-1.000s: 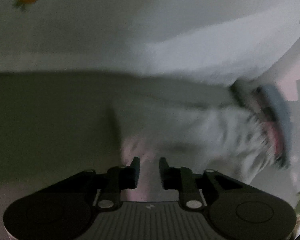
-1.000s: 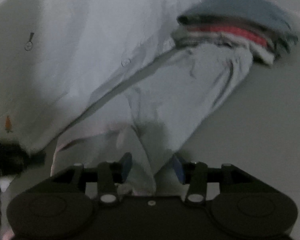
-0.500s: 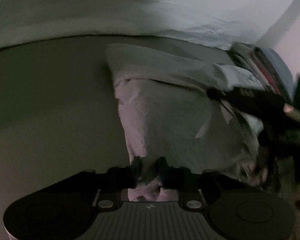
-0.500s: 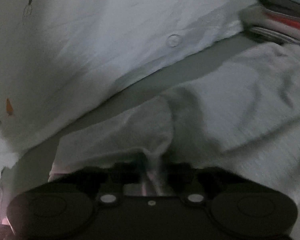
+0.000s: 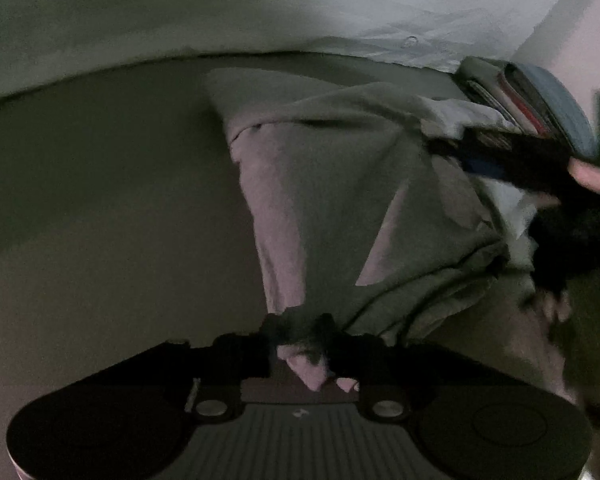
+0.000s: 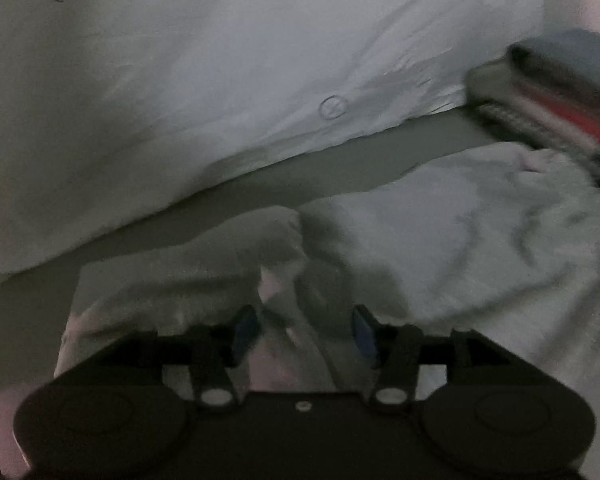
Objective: Fold clothes
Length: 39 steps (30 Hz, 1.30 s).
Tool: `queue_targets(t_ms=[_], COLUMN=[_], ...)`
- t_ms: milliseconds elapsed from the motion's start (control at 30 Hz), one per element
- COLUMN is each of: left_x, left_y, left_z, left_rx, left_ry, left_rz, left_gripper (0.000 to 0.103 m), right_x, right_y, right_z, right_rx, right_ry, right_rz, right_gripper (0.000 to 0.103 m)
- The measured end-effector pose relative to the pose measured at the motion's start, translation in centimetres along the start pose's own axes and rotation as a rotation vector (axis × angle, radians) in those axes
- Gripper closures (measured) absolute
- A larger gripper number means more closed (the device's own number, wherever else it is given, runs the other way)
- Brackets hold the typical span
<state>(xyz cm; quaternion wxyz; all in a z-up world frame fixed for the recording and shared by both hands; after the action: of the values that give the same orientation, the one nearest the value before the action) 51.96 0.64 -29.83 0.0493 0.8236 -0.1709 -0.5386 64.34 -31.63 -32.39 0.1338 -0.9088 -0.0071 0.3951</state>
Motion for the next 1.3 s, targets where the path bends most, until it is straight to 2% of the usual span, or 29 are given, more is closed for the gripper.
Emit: queue_targets(t_ms=[67, 133, 167, 200, 233, 300, 333, 433, 533, 567, 633, 700, 733, 767, 867, 967, 1100, 1167, 1300], left_x=[0.3, 0.2, 0.2, 0.2, 0.1, 0.0, -0.1, -0.3, -1.2, -1.4, -1.9, -2.4, -2.5, -2.6, -2.9, -3.2, -3.2, -3.2, -3.4], left_y=[0.0, 0.0, 0.2, 0.3, 0.5, 0.7, 0.8, 1.0, 0.2, -0.1, -0.8, -1.7, -2.2, -2.7, -5.0, -7.9, -11.2, -11.7, -12.0], left_z=[0.6, 1.2, 1.4, 1.5, 1.6, 1.9, 2.0, 2.7, 4.2, 4.6, 5.2, 5.5, 5.4, 5.3, 4.6, 3.5, 2.6, 2.5, 2.4], left_rx=[-0.04, -0.045, -0.028, -0.01, 0.007, 0.027, 0.031, 0.015, 0.031, 0.046, 0.067, 0.059, 0.047, 0.031, -0.062, -0.189, -0.328, -0.368, -0.378], left_ry=[-0.022, -0.012, -0.005, 0.003, 0.011, 0.008, 0.0, -0.039, -0.044, -0.041, -0.033, -0.026, -0.023, -0.023, -0.011, 0.015, 0.04, 0.042, 0.045], left_rz=[0.034, 0.048, 0.046, 0.044, 0.042, 0.041, 0.044, 0.102, 0.117, 0.116, 0.112, 0.113, 0.114, 0.118, 0.132, 0.147, 0.179, 0.236, 0.269], left_gripper=[0.071, 0.07, 0.07, 0.069, 0.068, 0.066, 0.066, 0.061, 0.051, 0.049, 0.044, 0.025, 0.021, 0.018, 0.014, 0.007, 0.003, 0.0, 0.0], right_x=[-1.9, -3.4, -3.8, -4.0, -4.0, -4.7, -5.2, -7.1, -6.1, -5.8, -6.1, -7.3, -7.8, -8.2, -9.2, -8.6, -7.3, -6.2, -3.9], right_y=[0.1, 0.4, 0.6, 0.7, 0.7, 0.4, 0.2, 0.1, 1.3, 1.4, 0.7, -1.4, -2.7, -4.3, -9.2, -13.5, -18.7, -20.4, -22.0], right_z=[1.8, 3.8, 4.6, 5.4, 6.1, 6.3, 6.1, 5.3, 6.3, 6.6, 6.5, 5.8, 5.5, 5.5, 5.9, 8.1, 10.9, 11.9, 12.5], right_rx=[0.054, 0.123, 0.144, 0.154, 0.155, 0.14, 0.118, 0.112, 0.181, 0.178, 0.127, 0.026, -0.03, -0.092, -0.272, -0.415, -0.601, -0.665, -0.722], right_ry=[-0.018, -0.037, -0.043, -0.05, -0.058, -0.041, -0.032, 0.001, -0.075, -0.095, -0.087, -0.042, -0.015, 0.017, 0.097, 0.094, 0.084, 0.069, 0.03], right_rz=[-0.012, -0.014, -0.01, -0.004, 0.001, 0.004, 0.019, 0.072, 0.148, 0.185, 0.26, 0.299, 0.309, 0.308, 0.299, 0.252, 0.201, 0.197, 0.243], right_gripper=[0.032, 0.03, 0.036, 0.045, 0.07, 0.087, 0.091, 0.092, 0.086, 0.078, 0.072, 0.047, 0.029, 0.025, 0.019, 0.019, 0.019, 0.019, 0.019])
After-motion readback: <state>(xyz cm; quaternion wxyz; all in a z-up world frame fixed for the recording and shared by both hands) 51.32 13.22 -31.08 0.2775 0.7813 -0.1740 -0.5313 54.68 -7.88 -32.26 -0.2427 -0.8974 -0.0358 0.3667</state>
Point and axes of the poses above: each gripper's, at about its wrist camera, not at the fingertips, and x roughly the way its jaws point, y to its right, z to its underside, the point moved 10 cm from there along x, roughly the way its jaws point, and after that the axes turned 3 degrees about -z, right-handed, at the moved point
